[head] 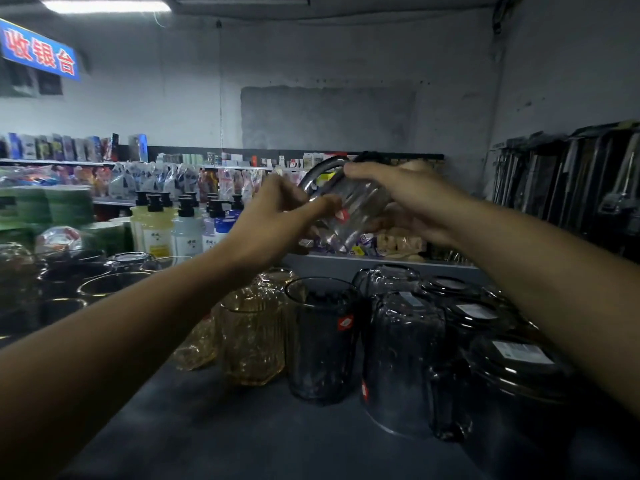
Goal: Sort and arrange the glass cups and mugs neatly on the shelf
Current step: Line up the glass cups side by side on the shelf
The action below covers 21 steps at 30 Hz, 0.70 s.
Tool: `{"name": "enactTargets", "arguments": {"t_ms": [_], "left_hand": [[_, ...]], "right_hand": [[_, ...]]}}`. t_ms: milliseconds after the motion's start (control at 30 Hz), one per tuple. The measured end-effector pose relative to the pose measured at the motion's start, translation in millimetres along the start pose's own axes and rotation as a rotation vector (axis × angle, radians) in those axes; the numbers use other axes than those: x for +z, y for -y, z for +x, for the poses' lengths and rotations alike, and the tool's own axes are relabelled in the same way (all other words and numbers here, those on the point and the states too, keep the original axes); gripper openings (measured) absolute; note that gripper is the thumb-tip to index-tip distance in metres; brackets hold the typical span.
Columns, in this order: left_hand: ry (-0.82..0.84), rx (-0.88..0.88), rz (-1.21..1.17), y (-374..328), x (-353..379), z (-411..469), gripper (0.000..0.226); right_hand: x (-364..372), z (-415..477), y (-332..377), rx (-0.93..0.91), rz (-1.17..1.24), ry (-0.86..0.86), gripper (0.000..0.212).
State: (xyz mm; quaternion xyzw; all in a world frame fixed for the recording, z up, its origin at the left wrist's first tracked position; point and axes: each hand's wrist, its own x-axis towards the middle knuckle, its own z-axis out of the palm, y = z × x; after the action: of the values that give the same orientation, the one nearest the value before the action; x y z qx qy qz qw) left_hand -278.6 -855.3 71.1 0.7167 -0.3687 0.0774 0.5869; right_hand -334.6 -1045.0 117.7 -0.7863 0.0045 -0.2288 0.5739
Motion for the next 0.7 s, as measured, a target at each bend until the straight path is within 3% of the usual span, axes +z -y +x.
{"name": "enactTargets", "arguments": {"t_ms": [67, 133, 267, 433, 567, 700], "left_hand": [[0.081, 0.003, 0.241, 5, -4, -1, 0.044], [0.104, 0.015, 0.382, 10, -7, 1, 0.04], [0.117, 0.066, 0.495, 15, -15, 11, 0.019], [0.144, 0.101, 0.562, 22, -22, 23, 0.021], [0.177, 0.1, 0.484, 20, -22, 27, 0.029], [0.328, 0.062, 0.43, 21, -21, 33, 0.042]], "right_hand": [[-1, 2, -1, -0.065, -0.309, -0.032, 0.082], [2, 3, -1, -0.107, -0.548, -0.045, 0.077], [12, 6, -3, -0.119, -0.796, -0.033, 0.065], [27, 10, -5, -0.097, -1.003, 0.045, 0.062], [41, 12, -11, -0.062, -1.045, 0.168, 0.061], [50, 11, -19, -0.061, -1.123, 0.241, 0.057]]}}
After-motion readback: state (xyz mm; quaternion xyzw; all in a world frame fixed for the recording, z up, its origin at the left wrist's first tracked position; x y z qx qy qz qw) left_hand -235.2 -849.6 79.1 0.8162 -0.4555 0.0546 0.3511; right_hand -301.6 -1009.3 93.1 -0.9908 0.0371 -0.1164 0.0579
